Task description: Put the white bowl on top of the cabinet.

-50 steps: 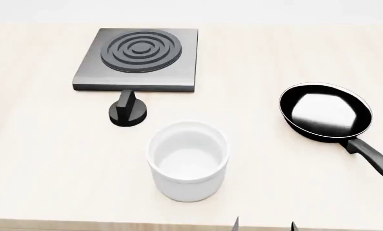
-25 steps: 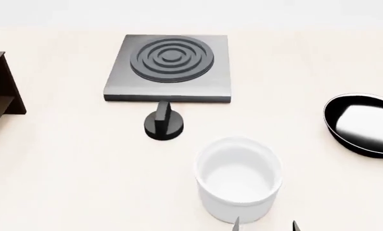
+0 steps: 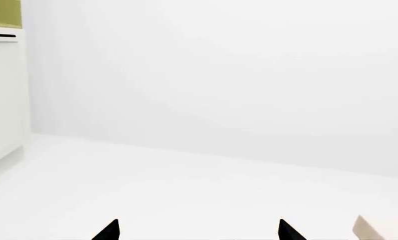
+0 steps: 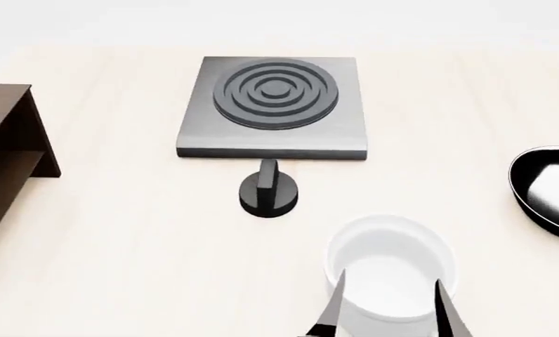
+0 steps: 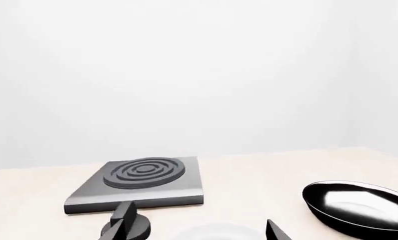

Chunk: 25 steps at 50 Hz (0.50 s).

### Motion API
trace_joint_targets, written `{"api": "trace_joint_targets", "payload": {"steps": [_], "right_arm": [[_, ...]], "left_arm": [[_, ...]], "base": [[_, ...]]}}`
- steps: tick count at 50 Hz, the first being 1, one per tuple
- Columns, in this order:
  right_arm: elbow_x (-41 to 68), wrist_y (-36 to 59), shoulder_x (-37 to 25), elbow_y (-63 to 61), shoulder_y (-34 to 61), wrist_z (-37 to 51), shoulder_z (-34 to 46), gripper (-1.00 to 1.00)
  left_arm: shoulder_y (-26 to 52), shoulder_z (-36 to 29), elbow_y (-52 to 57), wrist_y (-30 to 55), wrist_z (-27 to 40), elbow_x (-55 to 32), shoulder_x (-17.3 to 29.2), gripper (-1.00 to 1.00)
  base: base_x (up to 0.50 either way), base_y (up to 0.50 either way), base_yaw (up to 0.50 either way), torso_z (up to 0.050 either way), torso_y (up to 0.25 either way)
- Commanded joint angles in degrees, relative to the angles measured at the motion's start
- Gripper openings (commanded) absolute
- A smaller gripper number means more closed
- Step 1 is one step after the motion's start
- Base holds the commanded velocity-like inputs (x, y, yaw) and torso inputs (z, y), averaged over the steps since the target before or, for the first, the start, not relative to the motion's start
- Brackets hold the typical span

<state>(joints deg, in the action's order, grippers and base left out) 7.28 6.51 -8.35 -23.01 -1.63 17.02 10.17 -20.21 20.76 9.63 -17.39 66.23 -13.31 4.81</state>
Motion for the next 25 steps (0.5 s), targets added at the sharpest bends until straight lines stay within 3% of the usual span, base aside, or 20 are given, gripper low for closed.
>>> {"api": "trace_joint_targets", "payload": {"steps": [1,7,18,25], "right_arm": [[-0.3,5.0,-1.0,-11.9,-1.0,2.0,1.1,1.0],[-0.6,5.0,-1.3,-12.2,-1.1,2.6,1.4,1.0],[-1.1,6.6,-2.0,-14.3,-0.8,3.0,2.7,1.0],[-0.1,3.8,-2.1,-13.8,-1.3,2.8,2.6,1.0]], "left_arm": [[-0.3,-0.4,-0.6,-0.7,0.6,-0.9,0.5,1.0],[-0.5,-0.7,-0.7,-1.1,0.8,-1.1,0.7,1.0],[-0.7,-1.1,-0.4,-1.1,1.4,-1.4,1.1,1.0],[-0.6,-1.4,-1.0,-1.3,1.5,-1.7,1.4,1.0]], "base": [[0.0,0.0,0.0,0.0,0.0],[0.12,0.11,0.0,0.0,0.0],[0.41,0.3,0.0,0.0,0.0],[0.0,0.0,0.0,0.0,0.0]]}}
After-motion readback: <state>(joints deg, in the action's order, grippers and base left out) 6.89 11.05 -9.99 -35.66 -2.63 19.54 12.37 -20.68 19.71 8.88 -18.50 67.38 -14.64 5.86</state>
